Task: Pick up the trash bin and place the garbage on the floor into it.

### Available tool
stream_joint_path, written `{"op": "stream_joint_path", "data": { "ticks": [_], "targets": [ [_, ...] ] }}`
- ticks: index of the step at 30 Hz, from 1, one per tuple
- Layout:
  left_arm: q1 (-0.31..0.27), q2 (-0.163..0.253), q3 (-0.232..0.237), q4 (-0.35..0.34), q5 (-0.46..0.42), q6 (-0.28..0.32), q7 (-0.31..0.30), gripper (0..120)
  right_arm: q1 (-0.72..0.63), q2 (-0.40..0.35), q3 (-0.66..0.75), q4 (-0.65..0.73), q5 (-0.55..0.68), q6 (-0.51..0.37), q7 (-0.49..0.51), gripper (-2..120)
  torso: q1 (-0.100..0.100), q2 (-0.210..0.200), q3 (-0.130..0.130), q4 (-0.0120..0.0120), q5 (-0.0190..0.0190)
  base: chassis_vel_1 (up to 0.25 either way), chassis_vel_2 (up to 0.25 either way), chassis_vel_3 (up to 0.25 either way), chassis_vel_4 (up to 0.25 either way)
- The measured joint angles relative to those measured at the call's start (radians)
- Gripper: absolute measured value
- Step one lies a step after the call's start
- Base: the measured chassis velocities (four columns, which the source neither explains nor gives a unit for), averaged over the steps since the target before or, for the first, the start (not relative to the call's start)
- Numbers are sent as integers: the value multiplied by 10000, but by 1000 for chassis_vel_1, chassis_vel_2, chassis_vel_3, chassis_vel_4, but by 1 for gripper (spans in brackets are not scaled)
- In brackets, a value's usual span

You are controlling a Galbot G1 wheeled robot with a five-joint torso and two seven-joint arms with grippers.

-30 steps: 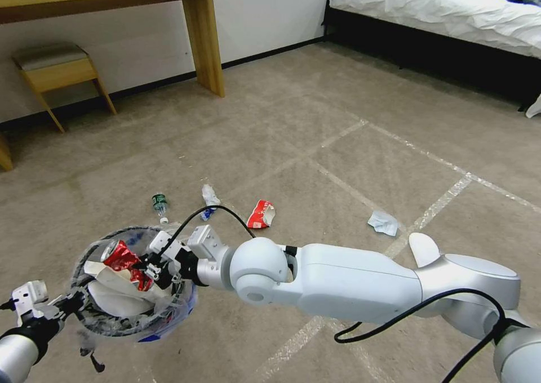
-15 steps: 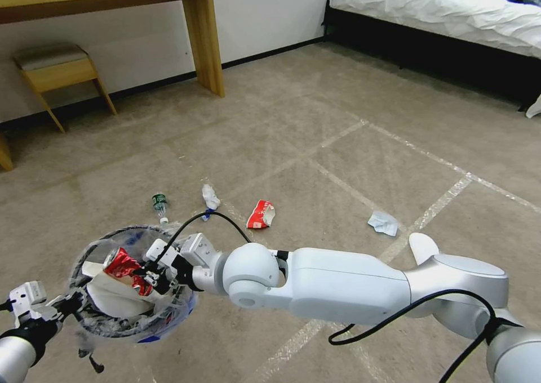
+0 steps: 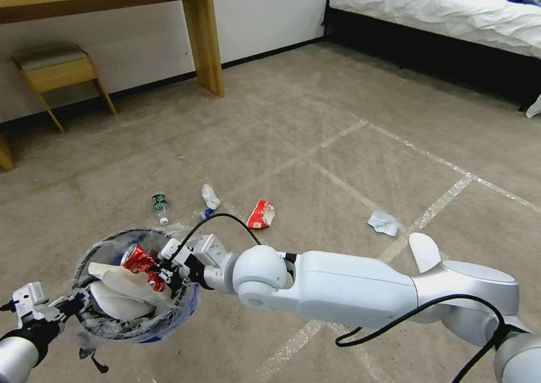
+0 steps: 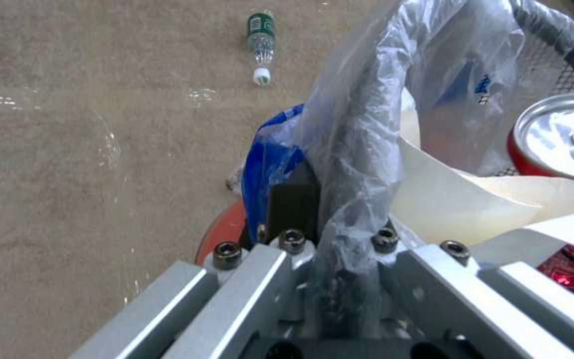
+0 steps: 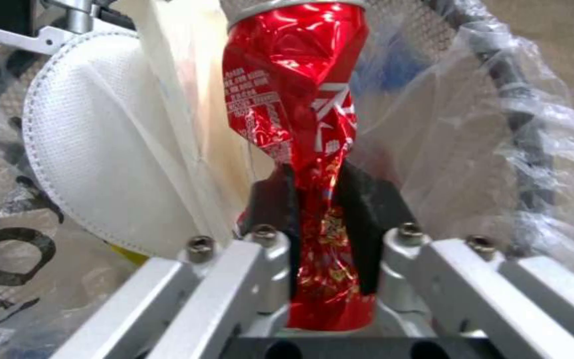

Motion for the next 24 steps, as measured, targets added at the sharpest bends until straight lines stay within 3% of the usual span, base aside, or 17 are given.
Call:
{"op": "stream_joint_path", "data": {
  "ticks": [2,6,9,13,17,21,24],
  "targets": [
    [9,3,-5,2,0,0,5,1,-3,1,8,7,-8,-6,24,22,0,0,0,0,0,0,0,0,0],
    [13,-20,3,50,26,0,16,1,-6,22,63,10,-18,-12,56,42,-1,0,0,0,0,0,0,0,0],
    [10,-37,15,60,34,0,23,1,-6,31,85,-2,-20,-12,57,47,0,0,0,0,0,0,0,0,0],
    [-10,-56,36,117,76,1,56,1,-38,64,122,-39,-52,-8,55,70,0,0,0,0,0,0,0,0,0],
    [-21,-60,39,154,80,3,63,1,-41,79,131,-52,-68,4,45,77,0,0,0,0,0,0,0,0,0],
    [-48,-78,48,253,129,3,100,1,-40,123,198,-74,-76,50,42,95,0,-1,0,0,0,0,0,0,0],
    [-74,-101,66,329,174,3,147,1,-46,201,384,-45,-76,92,44,99,-1,0,0,0,0,0,0,0,0]
  ]
}}
